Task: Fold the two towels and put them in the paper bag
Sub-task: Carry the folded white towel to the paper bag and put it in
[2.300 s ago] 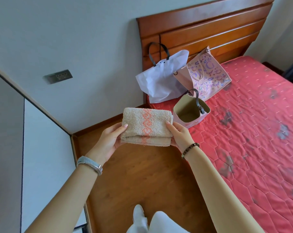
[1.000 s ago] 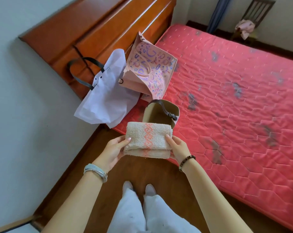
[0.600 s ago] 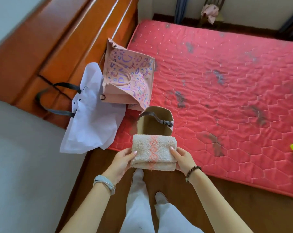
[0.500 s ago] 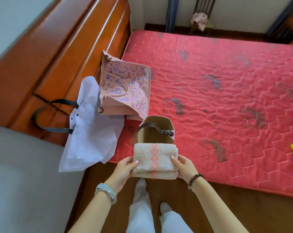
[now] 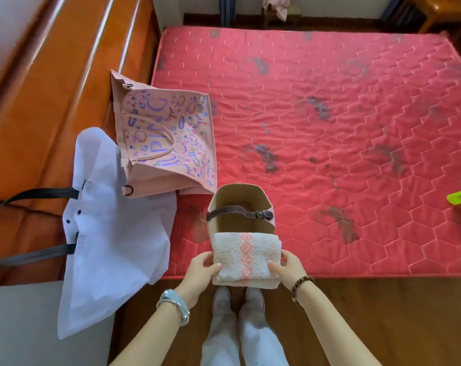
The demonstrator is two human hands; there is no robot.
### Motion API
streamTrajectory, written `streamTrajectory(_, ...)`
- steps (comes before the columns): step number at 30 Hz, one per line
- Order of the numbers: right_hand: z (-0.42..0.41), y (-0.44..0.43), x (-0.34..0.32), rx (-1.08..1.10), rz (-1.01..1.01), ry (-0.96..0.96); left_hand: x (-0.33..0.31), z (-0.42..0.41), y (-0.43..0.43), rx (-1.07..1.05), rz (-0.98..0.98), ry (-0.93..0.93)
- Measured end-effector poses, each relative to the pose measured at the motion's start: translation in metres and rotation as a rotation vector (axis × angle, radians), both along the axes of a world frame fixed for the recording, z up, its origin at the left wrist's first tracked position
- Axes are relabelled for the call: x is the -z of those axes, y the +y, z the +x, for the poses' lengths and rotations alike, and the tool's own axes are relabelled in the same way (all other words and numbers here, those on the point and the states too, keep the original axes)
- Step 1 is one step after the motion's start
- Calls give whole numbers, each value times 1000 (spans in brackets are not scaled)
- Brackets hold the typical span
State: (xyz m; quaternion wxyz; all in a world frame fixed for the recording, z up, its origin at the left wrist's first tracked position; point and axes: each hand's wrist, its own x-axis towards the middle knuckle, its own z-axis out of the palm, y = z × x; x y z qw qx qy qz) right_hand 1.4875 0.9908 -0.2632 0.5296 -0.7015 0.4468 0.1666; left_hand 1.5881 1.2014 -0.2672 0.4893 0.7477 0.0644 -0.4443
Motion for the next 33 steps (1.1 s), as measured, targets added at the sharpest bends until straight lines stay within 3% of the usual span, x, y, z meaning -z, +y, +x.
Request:
streamTrajectory(8,22,-6,43,4,-107,-38,43,27,-15,50,56,-104)
streamTrajectory(16,30,-18,72,-44,-112,-100,62,36,-19,60,-141,-65)
streamTrajectory(24,38,-41,65,-376,-136,-203,77,40,-19,114,-174,-230)
streamTrajectory(28,55,-42,66,-544,-286,-269,79,48,-26,111,-192,-293)
streamTrajectory(33,72,-33,68,-559,-568,-332,82,56,-38,93,-120,-516)
